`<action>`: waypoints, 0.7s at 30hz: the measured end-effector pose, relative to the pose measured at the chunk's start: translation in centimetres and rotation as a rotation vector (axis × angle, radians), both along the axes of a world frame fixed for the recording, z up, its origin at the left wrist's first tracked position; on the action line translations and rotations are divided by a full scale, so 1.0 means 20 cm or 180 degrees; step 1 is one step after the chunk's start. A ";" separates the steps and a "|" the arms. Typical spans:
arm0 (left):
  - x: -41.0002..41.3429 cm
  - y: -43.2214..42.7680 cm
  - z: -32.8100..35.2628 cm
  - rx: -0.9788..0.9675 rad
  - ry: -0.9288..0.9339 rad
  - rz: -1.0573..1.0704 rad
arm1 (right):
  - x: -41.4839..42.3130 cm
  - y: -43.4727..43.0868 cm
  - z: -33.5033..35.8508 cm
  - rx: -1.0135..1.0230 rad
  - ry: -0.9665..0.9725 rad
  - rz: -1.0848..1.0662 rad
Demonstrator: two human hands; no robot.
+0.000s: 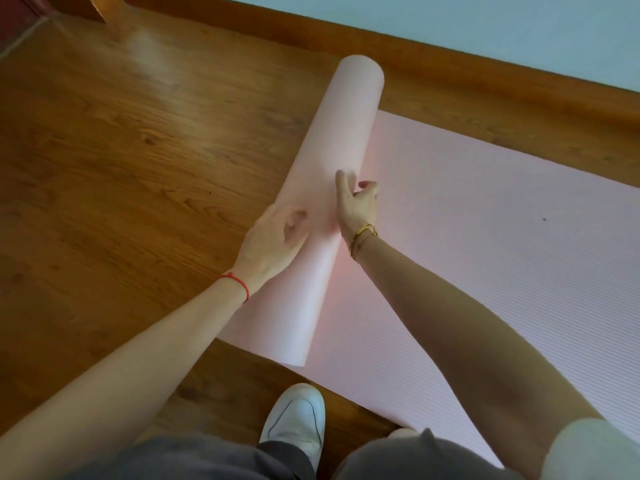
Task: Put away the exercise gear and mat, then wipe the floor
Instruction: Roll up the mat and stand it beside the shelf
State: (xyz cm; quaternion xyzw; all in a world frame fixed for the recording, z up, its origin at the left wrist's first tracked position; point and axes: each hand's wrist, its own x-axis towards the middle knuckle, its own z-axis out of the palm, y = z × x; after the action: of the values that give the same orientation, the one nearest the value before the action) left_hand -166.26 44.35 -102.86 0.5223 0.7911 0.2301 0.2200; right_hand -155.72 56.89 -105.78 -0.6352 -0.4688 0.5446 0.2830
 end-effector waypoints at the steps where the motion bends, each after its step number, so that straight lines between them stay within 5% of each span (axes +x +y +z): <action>1: 0.00 0.02 0.01 0.0140 -0.0255 0.0014 | 0.04 0.00 0.00 0.0074 -0.0087 0.0196; 5: -0.06 0.07 -0.03 0.0491 -0.0488 0.0584 | 0.18 -0.01 -0.02 0.0145 -0.0564 0.0652; 9: -0.12 0.11 -0.06 -0.0737 -0.1197 0.1096 | 0.32 0.01 -0.04 -0.0303 -0.0819 0.0683; 14: -0.07 0.09 -0.09 -0.1636 -0.2053 0.0591 | 0.43 0.00 -0.02 -0.0938 -0.0460 0.0879; 21: -0.05 0.06 -0.04 -0.0727 -0.1603 0.0779 | 0.35 -0.03 -0.03 -0.0577 -0.0465 0.1122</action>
State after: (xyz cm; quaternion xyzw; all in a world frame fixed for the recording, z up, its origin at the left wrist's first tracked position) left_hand -167.32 45.56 -103.67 0.3216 0.7894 0.2867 0.4372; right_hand -148.70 56.24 -106.28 -0.6040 -0.5411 0.5781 0.0904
